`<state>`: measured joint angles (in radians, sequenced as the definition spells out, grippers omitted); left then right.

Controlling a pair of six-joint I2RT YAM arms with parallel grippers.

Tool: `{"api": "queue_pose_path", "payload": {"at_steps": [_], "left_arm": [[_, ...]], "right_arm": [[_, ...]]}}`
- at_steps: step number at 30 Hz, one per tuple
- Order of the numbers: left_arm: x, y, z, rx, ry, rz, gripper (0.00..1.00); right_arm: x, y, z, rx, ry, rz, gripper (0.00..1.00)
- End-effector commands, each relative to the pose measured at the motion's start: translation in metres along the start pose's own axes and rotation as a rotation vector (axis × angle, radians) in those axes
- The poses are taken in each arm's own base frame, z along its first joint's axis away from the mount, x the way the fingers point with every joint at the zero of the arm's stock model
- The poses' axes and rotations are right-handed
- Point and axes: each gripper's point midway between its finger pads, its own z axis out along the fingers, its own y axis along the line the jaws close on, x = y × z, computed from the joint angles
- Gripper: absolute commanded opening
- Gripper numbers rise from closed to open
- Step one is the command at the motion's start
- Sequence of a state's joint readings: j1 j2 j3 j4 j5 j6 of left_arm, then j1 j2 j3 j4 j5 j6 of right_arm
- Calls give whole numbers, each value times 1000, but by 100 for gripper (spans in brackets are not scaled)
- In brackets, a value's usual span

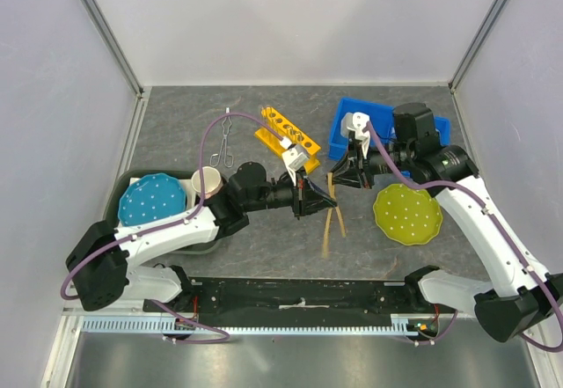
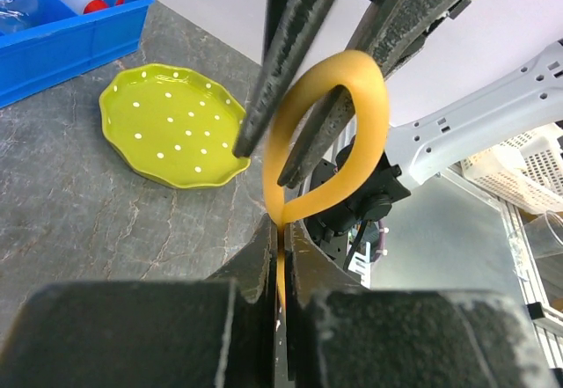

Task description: Organize the chemistry lab equipment

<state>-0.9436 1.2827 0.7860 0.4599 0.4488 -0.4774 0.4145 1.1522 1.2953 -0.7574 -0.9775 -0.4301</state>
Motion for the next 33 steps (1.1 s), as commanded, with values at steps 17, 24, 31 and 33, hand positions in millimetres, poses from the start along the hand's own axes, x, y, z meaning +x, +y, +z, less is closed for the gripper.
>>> {"api": "queue_pose_path", "payload": {"at_steps": [17,24,31,33], "left_arm": [[-27,8,-43,-101,-184,20,2],[-59,6,-36,-104,-308,-14,2],[-78,17,-23,-155,-385,-66,2],[-80,21,-21,-179,-398,-72,2]], "right_arm": [[14,14,-3,-13,-26,14,90],[31,13,18,-80,-108,201,98],[34,-4,27,-27,-124,255,98],[33,-5,28,-29,-136,285,98]]}}
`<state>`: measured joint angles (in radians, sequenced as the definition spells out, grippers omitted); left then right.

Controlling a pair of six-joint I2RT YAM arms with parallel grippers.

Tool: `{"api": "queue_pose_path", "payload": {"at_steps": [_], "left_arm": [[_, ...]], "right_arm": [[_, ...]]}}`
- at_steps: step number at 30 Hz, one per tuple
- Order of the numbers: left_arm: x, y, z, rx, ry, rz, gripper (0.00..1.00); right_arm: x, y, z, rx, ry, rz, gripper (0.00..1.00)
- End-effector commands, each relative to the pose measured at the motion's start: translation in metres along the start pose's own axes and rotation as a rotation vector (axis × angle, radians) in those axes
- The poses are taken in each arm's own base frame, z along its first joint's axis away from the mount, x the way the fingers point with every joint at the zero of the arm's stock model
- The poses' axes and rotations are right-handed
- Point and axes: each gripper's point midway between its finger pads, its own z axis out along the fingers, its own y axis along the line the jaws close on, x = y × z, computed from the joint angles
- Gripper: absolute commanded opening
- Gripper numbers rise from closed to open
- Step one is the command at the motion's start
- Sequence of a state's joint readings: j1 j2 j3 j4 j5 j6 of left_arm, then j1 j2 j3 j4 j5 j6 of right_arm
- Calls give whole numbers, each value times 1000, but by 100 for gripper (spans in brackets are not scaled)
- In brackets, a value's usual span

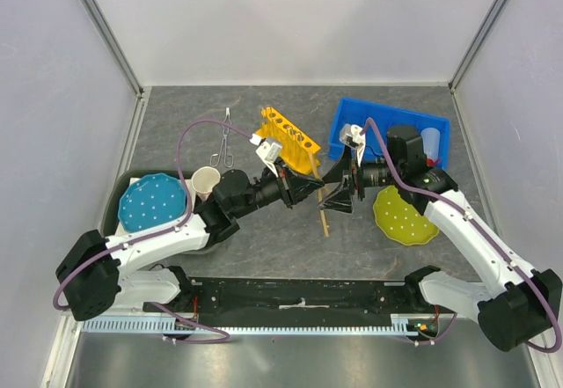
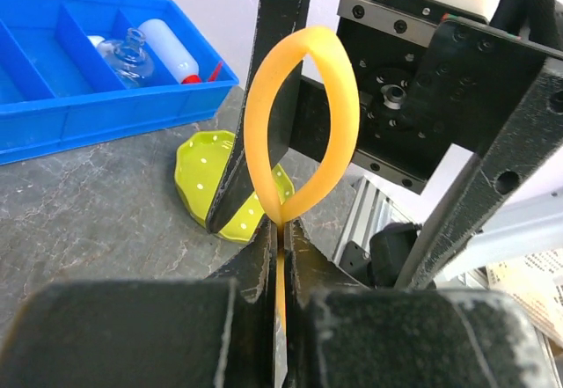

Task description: Organize the chemistry lab equipment

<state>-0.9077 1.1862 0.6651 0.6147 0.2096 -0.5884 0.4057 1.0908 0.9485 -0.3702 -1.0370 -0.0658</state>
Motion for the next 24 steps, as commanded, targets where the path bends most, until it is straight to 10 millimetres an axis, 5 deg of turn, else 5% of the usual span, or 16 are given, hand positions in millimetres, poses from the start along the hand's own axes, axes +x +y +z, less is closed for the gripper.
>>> {"api": "queue_pose_path", "payload": {"at_steps": [1,6,17,21,22,24], "left_arm": [[-41,-10,14,-17,-154,-21,2],[-45,-10,17,-31,-171,-28,2],[-52,-4,12,-71,-210,-35,2],[-57,-8,6,-66,-220,-31,3],[-57,-9,6,-66,-218,-30,8],[-62,-7,0,-99,-224,-25,41]], "right_arm": [[-19,-5,4,5,-70,22,98],[-15,-16,7,38,-64,39,83],[-14,-22,10,45,-50,48,14],[-15,-24,8,50,-50,40,3],[-16,-26,7,56,-53,42,1],[-15,-30,3,71,-58,49,0]]}}
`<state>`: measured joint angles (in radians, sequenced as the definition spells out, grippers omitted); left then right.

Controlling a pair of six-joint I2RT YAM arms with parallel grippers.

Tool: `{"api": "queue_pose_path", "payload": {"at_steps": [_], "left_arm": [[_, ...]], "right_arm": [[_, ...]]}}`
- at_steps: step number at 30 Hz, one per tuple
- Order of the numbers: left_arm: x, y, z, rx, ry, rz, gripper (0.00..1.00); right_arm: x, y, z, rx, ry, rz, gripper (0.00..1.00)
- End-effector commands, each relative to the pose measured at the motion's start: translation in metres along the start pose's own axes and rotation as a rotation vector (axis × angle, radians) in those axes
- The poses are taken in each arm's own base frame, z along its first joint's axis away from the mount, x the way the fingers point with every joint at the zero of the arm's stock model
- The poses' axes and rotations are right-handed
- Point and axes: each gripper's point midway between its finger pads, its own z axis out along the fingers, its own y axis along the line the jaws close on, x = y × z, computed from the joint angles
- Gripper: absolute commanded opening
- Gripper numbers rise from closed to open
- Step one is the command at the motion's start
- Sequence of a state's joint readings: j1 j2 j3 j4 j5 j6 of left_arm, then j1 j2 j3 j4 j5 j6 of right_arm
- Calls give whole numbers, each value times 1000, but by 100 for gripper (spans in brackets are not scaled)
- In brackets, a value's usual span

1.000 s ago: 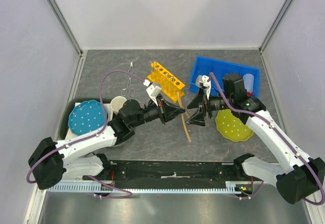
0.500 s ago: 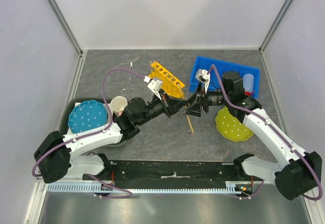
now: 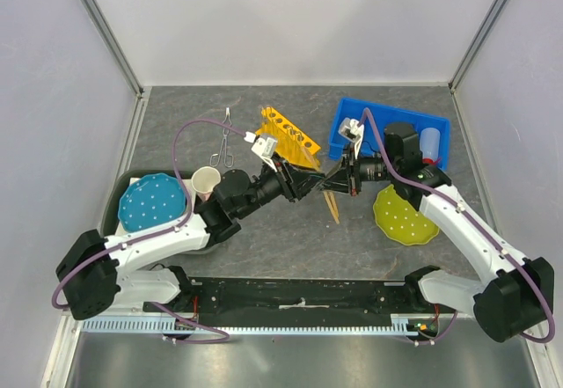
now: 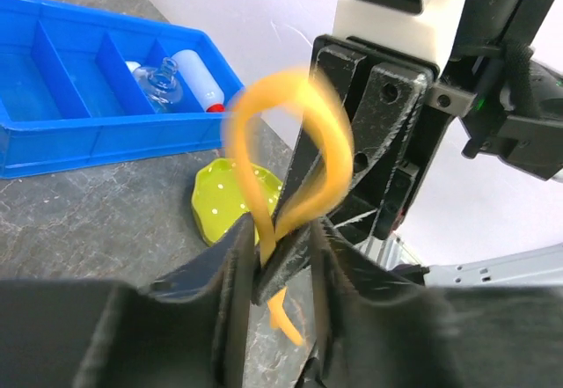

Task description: Organize the chemistry lab equipment

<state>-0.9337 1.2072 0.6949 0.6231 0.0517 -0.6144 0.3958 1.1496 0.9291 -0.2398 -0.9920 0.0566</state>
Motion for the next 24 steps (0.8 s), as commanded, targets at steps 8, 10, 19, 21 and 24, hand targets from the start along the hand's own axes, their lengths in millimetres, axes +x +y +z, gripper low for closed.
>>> {"api": "queue_pose_path", "payload": {"at_steps": [8,10,19,21,24], "left_arm": [[-83,0,-46,-170,-162,156,86],[-87,5,-62,-214,-137,213,88],[-60,55,-117,-405,124,570,89],[-50,65,-128,-423,170,624,89],[-39,77,-140,-441,204,674,89]], "right_arm": [[-22,-48,-37,198,-77,-10,0],[-23,-75,-49,315,-58,-1,0],[-3,-198,-102,649,22,224,1],[12,-228,-110,684,56,295,2],[21,-258,-112,689,118,366,3]]}}
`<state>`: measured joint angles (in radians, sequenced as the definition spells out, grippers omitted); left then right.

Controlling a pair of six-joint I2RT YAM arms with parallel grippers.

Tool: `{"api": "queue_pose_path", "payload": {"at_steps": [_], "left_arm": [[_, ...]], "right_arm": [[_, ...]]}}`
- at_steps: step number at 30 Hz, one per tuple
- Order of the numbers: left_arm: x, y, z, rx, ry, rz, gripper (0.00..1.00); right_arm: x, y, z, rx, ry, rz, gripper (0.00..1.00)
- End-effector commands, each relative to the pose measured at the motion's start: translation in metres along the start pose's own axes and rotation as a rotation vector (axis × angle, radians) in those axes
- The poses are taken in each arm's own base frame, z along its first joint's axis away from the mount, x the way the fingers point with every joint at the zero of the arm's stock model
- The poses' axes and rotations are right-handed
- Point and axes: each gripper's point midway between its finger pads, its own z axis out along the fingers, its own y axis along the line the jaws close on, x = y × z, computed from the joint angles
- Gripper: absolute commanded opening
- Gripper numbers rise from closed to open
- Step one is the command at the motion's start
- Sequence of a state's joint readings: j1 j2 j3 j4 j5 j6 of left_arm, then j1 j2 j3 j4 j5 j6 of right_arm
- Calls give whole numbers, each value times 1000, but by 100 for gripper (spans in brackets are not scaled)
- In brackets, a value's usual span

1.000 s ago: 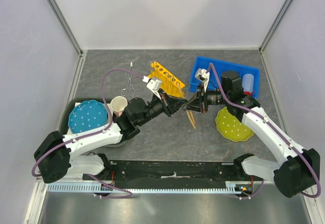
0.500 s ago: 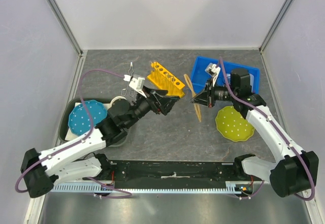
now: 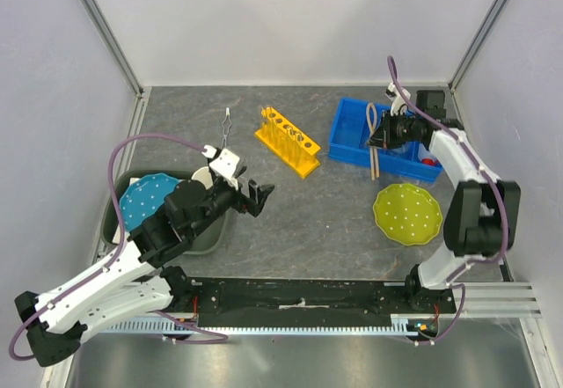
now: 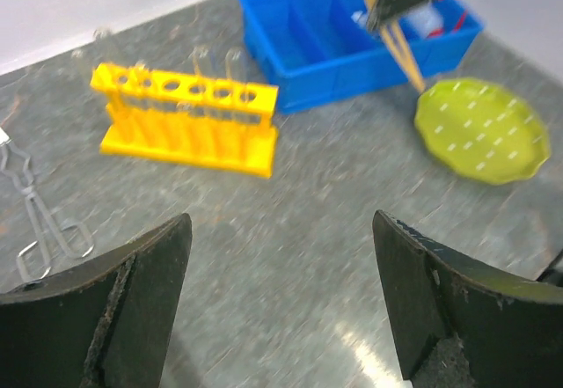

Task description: Organize the chemistry lab equipment

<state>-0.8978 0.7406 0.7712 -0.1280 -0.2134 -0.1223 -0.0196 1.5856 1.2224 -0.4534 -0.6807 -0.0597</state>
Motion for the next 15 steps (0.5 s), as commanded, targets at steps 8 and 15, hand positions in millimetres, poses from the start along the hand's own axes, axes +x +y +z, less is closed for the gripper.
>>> {"api": "queue_pose_path", "payload": {"at_steps": [8,15], "left_arm": [[47,33,-21,-75,121,249,89],[60,33,-17,-68,181,280,85]], "right_arm": [[-5,-77,40,121,192,63,5],[2,-103,48,194,236,31,11]]}}
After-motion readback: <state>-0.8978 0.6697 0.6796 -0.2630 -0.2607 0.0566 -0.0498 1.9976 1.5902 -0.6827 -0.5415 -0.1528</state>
